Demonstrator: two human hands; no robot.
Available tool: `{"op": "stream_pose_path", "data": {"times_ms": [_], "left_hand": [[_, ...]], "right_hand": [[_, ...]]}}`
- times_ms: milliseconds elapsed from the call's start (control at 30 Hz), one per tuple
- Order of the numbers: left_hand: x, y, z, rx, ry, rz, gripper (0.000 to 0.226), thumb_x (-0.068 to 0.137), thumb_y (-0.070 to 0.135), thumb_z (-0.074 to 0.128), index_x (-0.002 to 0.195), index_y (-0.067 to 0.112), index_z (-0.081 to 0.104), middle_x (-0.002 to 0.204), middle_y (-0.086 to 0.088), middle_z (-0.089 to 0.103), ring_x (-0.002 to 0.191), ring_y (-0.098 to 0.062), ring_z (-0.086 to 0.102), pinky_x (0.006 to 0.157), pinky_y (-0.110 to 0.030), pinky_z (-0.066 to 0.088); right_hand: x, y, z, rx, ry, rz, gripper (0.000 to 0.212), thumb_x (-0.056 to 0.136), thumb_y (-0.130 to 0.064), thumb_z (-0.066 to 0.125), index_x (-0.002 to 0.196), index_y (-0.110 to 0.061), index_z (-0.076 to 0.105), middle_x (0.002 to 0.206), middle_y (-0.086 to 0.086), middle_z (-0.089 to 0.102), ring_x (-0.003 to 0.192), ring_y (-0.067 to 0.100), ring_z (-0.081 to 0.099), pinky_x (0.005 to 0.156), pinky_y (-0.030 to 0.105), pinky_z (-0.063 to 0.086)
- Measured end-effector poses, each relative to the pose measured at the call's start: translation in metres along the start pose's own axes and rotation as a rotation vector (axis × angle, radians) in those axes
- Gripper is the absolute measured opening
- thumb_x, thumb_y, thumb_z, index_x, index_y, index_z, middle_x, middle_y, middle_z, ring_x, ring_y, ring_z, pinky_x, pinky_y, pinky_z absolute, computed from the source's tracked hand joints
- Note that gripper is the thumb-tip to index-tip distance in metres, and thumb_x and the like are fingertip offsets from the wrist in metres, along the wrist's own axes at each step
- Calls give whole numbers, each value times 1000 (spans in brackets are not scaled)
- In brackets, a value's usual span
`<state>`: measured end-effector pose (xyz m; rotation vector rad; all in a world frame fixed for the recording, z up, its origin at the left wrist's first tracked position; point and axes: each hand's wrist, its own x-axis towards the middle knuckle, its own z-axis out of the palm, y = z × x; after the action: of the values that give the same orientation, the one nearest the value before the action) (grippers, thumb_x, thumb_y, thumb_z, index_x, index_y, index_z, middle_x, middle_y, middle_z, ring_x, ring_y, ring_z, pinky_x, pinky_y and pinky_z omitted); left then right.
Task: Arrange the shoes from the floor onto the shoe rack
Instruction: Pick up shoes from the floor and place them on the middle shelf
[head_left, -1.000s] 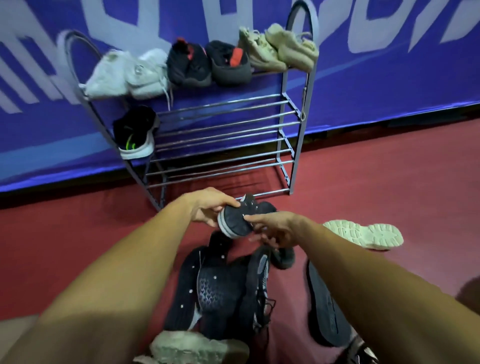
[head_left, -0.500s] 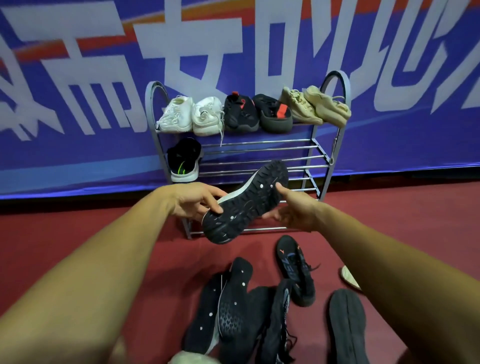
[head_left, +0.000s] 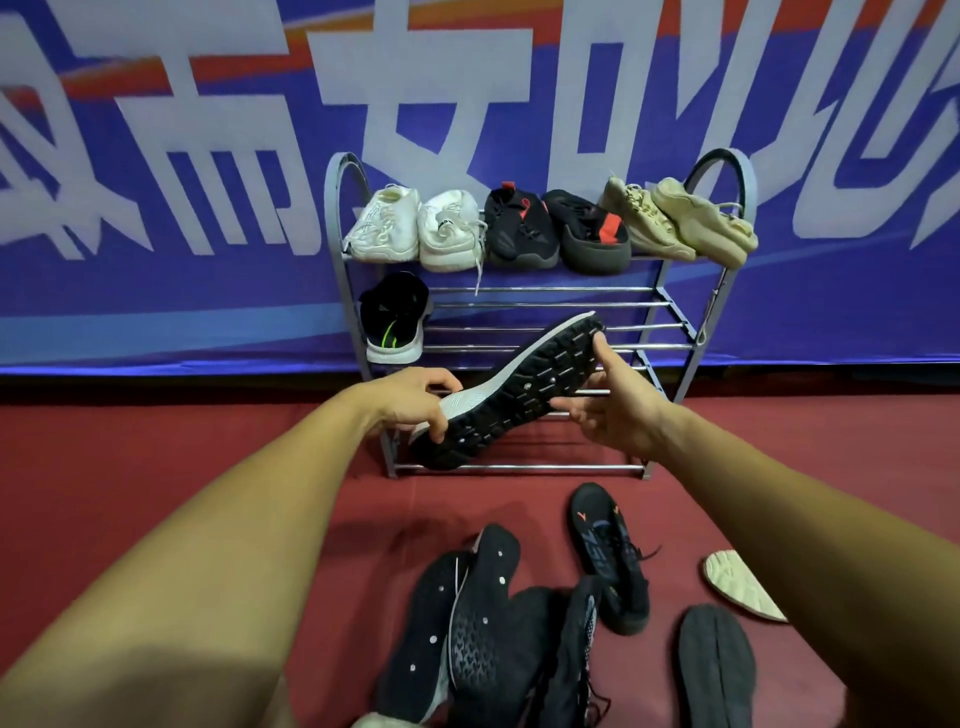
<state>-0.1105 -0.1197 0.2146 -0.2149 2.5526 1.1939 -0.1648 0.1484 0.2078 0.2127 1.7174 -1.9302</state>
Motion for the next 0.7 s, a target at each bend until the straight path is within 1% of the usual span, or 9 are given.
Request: {"op": "stream_pose_path", "data": {"times_ms": [100, 167, 233, 300, 367, 433, 533, 633, 700], "left_hand": [[8, 2, 4, 62, 45, 25, 52, 59, -14, 68, 90, 27, 60, 73, -1, 55, 61, -16, 48, 56, -25, 39], [12, 1, 6, 83, 92, 25, 49, 60, -15, 67, 90, 23, 60, 77, -3, 57, 60, -16, 47, 54, -24, 39], [14, -1, 7, 123, 130, 35, 49, 61, -13, 69, 97, 20, 60, 81, -3, 59, 63, -16, 47, 53, -23, 38], [17, -2, 9, 159, 153, 43, 51, 62, -11, 72, 101, 20, 60, 83, -2, 59, 63, -16, 47, 52, -22, 38], [19, -1, 11, 143, 157, 40, 51, 62, -9, 74, 101, 19, 58, 83, -4, 59, 60, -16, 46, 51, -22, 38], [21, 0, 13, 143, 151, 43, 50, 61, -5, 79, 99, 20, 57, 81, -1, 56, 60, -15, 46, 50, -22, 38], [22, 6, 19, 155, 124, 64, 46, 58, 7, 87, 92, 22, 58, 71, 6, 49, 61, -13, 44, 54, -24, 37], [23, 19, 27, 95, 93, 103, 43, 57, 11, 90, 83, 21, 58, 67, 4, 54, 60, -13, 47, 58, -24, 39], [23, 24, 30, 27, 69, 108, 41, 60, 7, 89, 83, 18, 57, 69, -3, 59, 61, -17, 53, 56, -23, 41]], "right_hand": [[5, -2, -8, 53, -35, 23, 83, 80, -86, 37, 106, -10, 56, 103, 23, 74, 59, 19, 55, 53, 24, 35], [6, -2, -12, 68, -61, 63, 80, 81, -87, 33, 102, -12, 52, 104, 26, 73, 59, 21, 54, 53, 23, 37], [3, -3, -11, 57, -80, 86, 69, 83, -81, 42, 103, -15, 51, 94, 24, 74, 57, 20, 54, 49, 21, 40], [2, -6, -8, 70, -72, 78, 57, 83, -72, 52, 97, -17, 52, 81, 17, 74, 56, 19, 55, 52, 21, 38], [4, -9, -7, 104, -56, 44, 56, 83, -69, 54, 95, -15, 57, 79, 13, 74, 57, 18, 55, 54, 23, 34], [8, -10, -7, 149, -60, 10, 67, 85, -74, 48, 106, -11, 62, 94, 17, 75, 60, 18, 55, 56, 25, 34], [11, -7, 3, 154, -20, -20, 77, 84, -77, 48, 125, -12, 56, 116, 13, 70, 69, 17, 63, 58, 26, 42], [9, 4, 23, 36, -56, -50, 62, 89, -57, 59, 136, -17, 52, 135, 3, 58, 84, 18, 66, 57, 25, 43], [9, 11, 33, -11, -84, -54, 48, 91, -45, 63, 132, -21, 56, 135, -3, 57, 88, 17, 66, 58, 25, 43]]}}
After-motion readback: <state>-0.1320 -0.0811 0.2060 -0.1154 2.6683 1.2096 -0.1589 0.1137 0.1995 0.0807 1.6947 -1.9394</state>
